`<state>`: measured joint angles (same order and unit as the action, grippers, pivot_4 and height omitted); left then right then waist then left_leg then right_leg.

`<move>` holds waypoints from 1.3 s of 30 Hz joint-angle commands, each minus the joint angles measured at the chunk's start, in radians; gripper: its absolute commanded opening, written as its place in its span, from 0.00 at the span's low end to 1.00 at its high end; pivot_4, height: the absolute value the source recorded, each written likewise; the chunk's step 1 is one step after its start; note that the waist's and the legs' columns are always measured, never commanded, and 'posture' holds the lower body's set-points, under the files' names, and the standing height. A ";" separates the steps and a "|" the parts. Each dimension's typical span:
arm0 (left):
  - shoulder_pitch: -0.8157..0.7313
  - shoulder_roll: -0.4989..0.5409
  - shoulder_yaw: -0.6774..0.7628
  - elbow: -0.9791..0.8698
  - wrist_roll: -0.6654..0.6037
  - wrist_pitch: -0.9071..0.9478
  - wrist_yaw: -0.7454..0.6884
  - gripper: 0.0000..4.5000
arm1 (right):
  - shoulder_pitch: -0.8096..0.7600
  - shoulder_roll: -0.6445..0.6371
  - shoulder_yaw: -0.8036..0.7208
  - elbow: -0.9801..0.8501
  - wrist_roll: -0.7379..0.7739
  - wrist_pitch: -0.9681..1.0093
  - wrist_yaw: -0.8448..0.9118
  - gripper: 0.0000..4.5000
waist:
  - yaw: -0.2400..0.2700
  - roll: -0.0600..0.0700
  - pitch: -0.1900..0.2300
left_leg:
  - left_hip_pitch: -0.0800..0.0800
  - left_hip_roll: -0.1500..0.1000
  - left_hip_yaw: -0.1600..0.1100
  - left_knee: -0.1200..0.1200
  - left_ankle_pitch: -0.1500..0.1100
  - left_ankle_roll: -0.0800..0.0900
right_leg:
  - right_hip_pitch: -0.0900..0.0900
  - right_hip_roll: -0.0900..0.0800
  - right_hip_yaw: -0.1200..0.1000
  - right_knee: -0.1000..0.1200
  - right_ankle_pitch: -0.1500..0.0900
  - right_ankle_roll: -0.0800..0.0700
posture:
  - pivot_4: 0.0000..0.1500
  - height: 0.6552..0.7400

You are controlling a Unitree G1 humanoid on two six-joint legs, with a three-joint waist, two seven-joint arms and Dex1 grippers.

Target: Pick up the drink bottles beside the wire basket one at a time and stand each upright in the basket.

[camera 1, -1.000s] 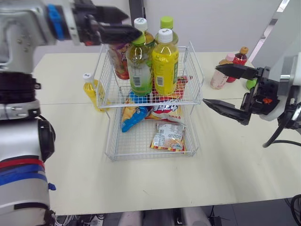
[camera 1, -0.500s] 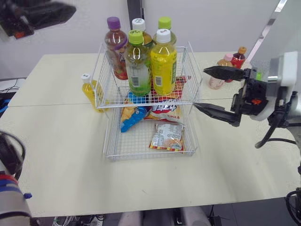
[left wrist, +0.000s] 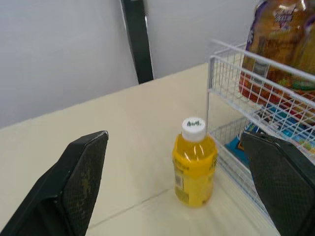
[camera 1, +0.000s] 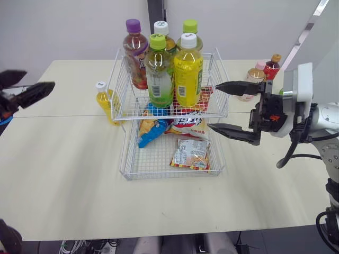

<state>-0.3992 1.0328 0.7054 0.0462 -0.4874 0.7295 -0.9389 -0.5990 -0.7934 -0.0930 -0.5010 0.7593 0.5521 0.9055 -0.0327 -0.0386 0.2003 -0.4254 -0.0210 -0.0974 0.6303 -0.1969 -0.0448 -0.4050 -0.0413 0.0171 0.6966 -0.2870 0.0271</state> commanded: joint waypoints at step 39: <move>-0.290 -0.350 -0.349 0.153 0.056 -0.160 0.419 0.99 | 0.117 0.054 0.064 -0.327 0.103 0.142 -0.282 1.00 | 0.003 -0.001 -0.001 | 0.000 -0.001 -0.001 0.000 0.000 0.000 | 0.001 0.001 -0.001 0.000 0.000 0.001 | 1.00 1.00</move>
<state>-0.6563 0.6795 0.3550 0.1830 -0.4383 0.5923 -0.5315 -0.4642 -0.7413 -0.0178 -0.8004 0.8476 0.6934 0.6378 -0.0297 -0.0399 0.1993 -0.4251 -0.0222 -0.0983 0.6307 -0.1968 -0.0449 -0.4038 -0.0403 0.0159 0.6970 -0.2866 0.0276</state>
